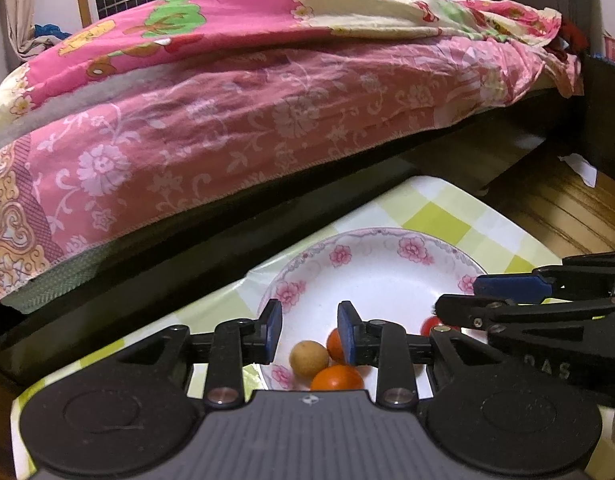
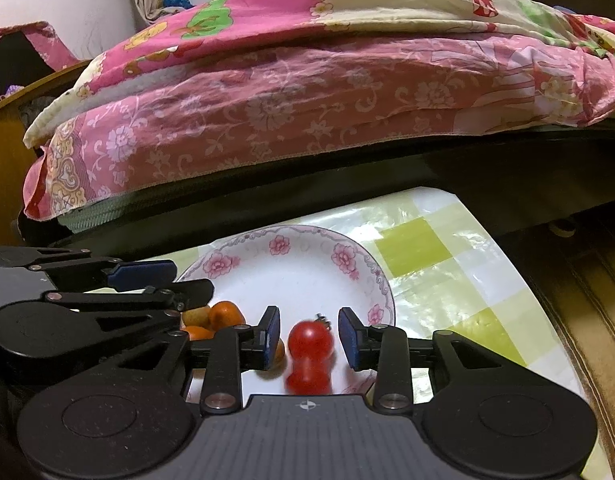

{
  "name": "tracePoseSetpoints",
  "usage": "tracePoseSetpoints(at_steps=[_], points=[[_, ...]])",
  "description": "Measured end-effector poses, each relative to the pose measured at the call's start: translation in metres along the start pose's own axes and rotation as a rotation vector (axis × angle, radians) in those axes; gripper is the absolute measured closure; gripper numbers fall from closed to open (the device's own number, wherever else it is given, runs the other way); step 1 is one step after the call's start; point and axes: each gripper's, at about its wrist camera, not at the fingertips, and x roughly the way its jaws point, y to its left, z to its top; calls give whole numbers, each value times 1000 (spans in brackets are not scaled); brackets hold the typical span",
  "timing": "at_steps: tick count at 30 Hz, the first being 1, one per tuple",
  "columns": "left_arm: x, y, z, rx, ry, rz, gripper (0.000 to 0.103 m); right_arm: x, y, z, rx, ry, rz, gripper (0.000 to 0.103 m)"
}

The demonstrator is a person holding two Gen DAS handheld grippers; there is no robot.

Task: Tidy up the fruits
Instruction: 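Open both tools to drop the cherry tomato and tan fruit into the plate, then move both tools back toward the dark tomato and orange on the cloth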

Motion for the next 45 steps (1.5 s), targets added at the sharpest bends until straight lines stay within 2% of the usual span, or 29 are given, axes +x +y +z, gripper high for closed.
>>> tracePoseSetpoints(at_steps=[7,18,24,32,39,40,45], points=[[-12,18,-2,-59,-7,-2,65,-3,-9,3,51,-4,12,72],[-47,46,-20,-100,-5,0,65,-8,0,-3,45,14,32,72],[-64,50,-38,-103,15,-30,65,-22,17,-8,-3,19,44,72],[-81,53,-55,-28,60,-73,64,-45,47,-30,-133,76,60,71],[-88,70,-67,-64,73,-122,64,-47,81,-54,-242,157,133,70],[-88,71,-69,-67,76,-130,64,-46,86,-56,-255,162,141,65],[-88,73,-78,-67,94,-160,64,-38,104,-61,-311,171,140,64]])
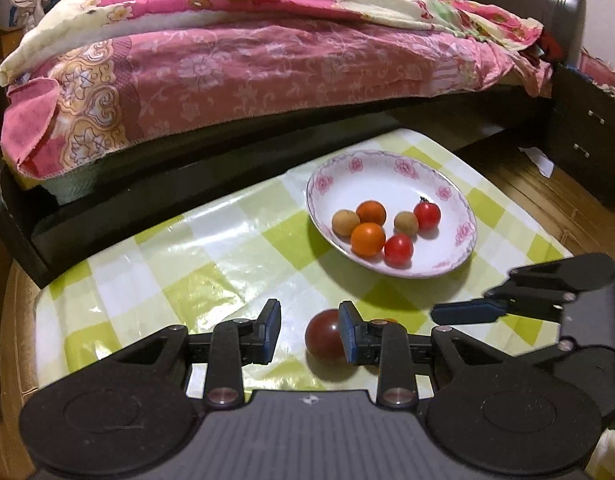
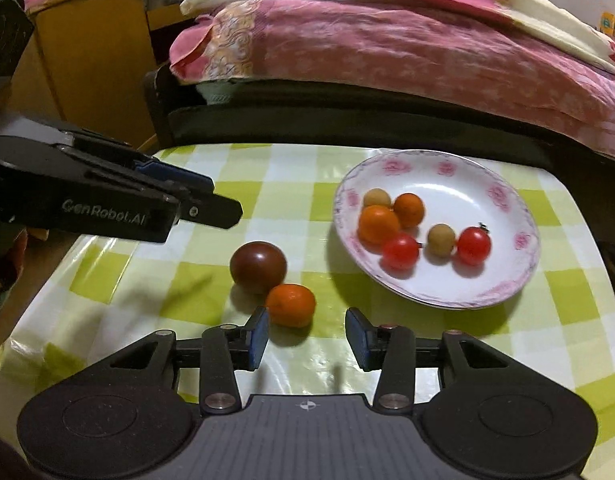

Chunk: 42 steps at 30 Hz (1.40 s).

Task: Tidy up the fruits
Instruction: 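Move both tools back toward the dark tomato and orange on the cloth, then close the right tool on the orange while the left tool grasps the dark tomato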

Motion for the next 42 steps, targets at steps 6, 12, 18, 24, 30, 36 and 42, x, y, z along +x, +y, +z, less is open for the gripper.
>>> tracePoseSetpoints(at_steps=[6,12,18,24,30,36,42], points=[[0,3,-6,25,7,-3,64,22,11,3,-21,39,-3,64],[3,12,-11,-4,28,-11,64,39,15,7,-14,62,-23,73],[11,3,-11,6,39,-48,64,25,10,-1,8,95,-51,74],[26,-15,-10,55,70,-70,64,-12,-5,-22,25,122,-74,74],[45,-33,-5,103,76,-13,52,-35,-22,-44,133,117,-82,74],[56,-43,-3,166,54,55,52,-29,-31,-48,175,101,-98,74],[69,-33,-13,135,80,86,54,-13,-40,-46,216,110,-113,74]])
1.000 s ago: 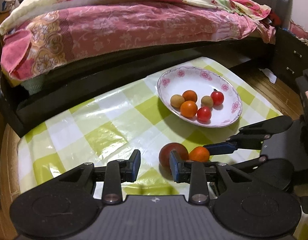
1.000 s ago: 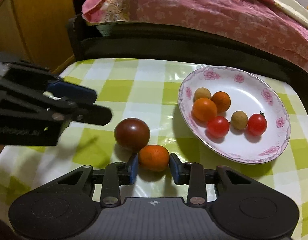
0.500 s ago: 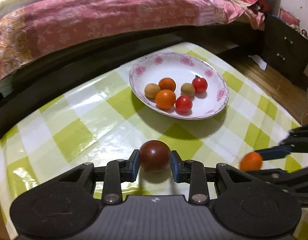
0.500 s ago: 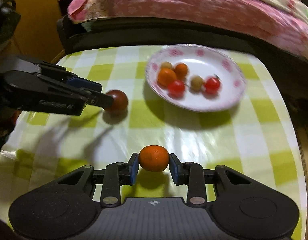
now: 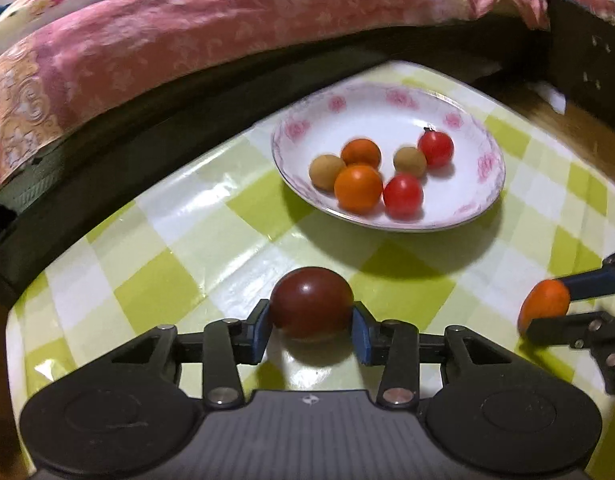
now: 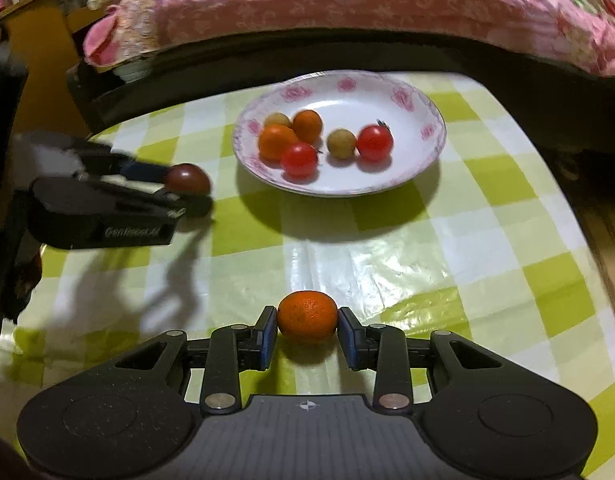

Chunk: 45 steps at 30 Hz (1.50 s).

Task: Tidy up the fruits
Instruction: 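Close the right tool on the orange while the left tool grasps the dark tomato, then lift and carry the orange and dark tomato with both tools over the plate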

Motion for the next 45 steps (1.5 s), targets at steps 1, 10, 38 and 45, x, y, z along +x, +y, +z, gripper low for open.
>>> tracePoseSetpoints(at_steps=[1,10,38,45], points=[[0,-2,1,-1,4,9,54,0,0,0,3,-5,-2,74],[-18,-32,-9,1,24,81,56,-7,5,0,-15,-25,-1,74],[-51,-58,-58,19,34,9,53,-11,25,-23,-188,0,-27,72],[-49,-54,-59,3,15,-15,53,-14,17,-31,-201,-44,5,72]])
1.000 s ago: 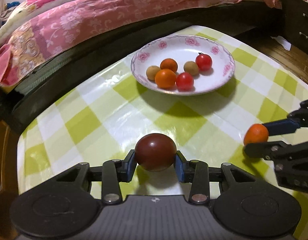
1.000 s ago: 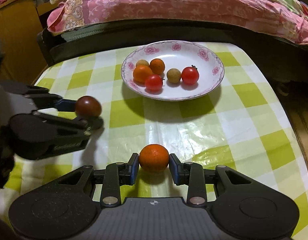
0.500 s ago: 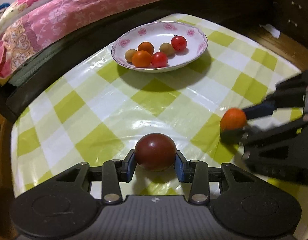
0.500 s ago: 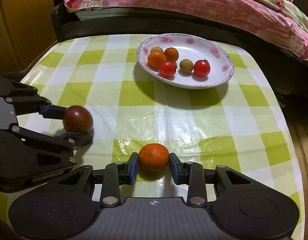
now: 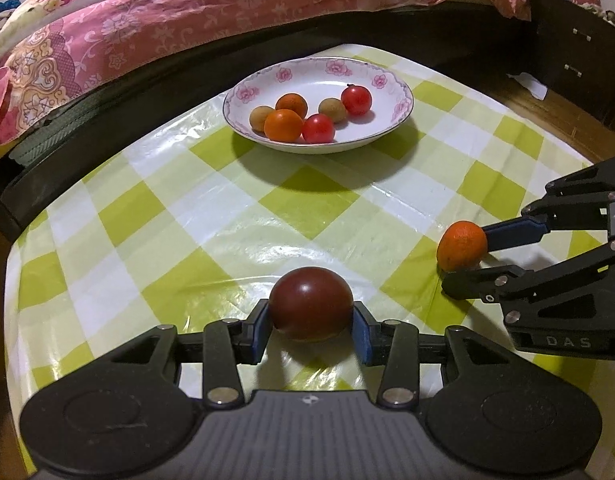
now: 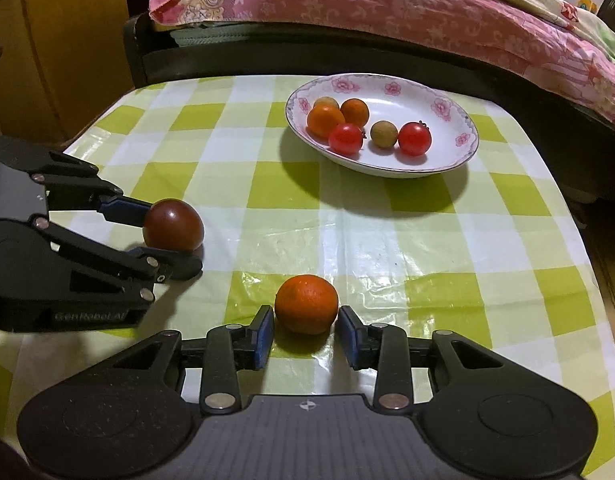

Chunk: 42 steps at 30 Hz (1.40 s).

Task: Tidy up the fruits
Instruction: 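Lift and carry the orange and dark tomato with both tools over the plate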

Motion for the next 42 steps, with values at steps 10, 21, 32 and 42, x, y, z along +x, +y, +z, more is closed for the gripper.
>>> tracePoseSetpoints(at_steps=[10,21,32,42], points=[[0,4,1,-34,8,-17,54,-5,-14,0,68,-35,42,71],[1,6,6,-76,4,-28,56,-1,-2,1,22,-7,22,75],[-8,9,45,-109,-73,-45,56,-10,-19,21,151,-40,64,76],[13,18,97,-108,-131,-29,56,-8,-49,63,224,-122,45,75]])
